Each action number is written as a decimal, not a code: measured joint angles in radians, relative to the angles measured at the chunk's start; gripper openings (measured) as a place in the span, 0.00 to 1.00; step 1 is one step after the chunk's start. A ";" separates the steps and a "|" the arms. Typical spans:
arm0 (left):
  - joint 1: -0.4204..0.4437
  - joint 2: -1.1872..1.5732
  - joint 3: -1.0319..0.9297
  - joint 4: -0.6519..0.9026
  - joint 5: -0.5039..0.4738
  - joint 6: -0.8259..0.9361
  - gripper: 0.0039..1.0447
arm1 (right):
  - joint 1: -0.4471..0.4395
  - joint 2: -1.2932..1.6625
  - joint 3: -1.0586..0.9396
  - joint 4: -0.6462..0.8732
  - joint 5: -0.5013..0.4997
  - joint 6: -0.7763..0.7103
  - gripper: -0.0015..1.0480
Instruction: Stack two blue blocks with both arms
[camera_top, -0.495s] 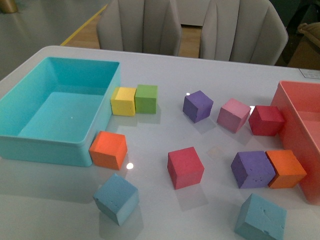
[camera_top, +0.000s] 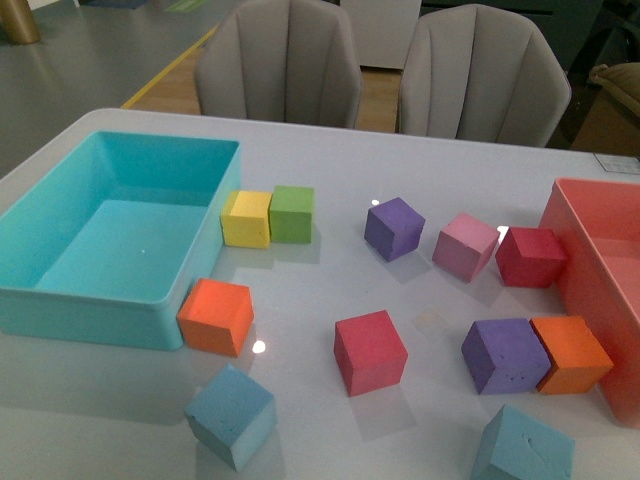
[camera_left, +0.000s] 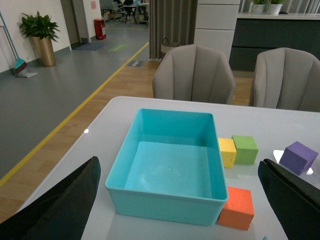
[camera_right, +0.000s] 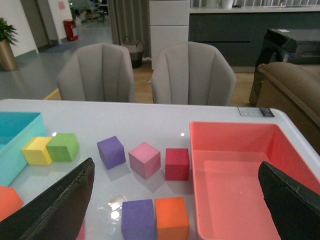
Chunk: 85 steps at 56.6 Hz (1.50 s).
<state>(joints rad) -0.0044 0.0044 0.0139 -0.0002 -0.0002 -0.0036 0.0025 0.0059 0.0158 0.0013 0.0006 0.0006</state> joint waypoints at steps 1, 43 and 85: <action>0.000 0.000 0.000 0.000 0.000 0.000 0.92 | 0.000 0.000 0.000 0.000 0.000 0.000 0.91; 0.000 0.000 0.000 0.000 0.000 0.000 0.92 | 0.342 1.615 0.481 0.126 0.209 -0.315 0.91; 0.000 0.000 0.000 0.000 0.000 0.000 0.92 | 0.313 1.902 0.666 0.001 0.116 -0.703 0.91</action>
<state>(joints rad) -0.0044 0.0044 0.0135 -0.0002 -0.0002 -0.0036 0.3157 1.9080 0.6819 0.0025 0.1169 -0.7029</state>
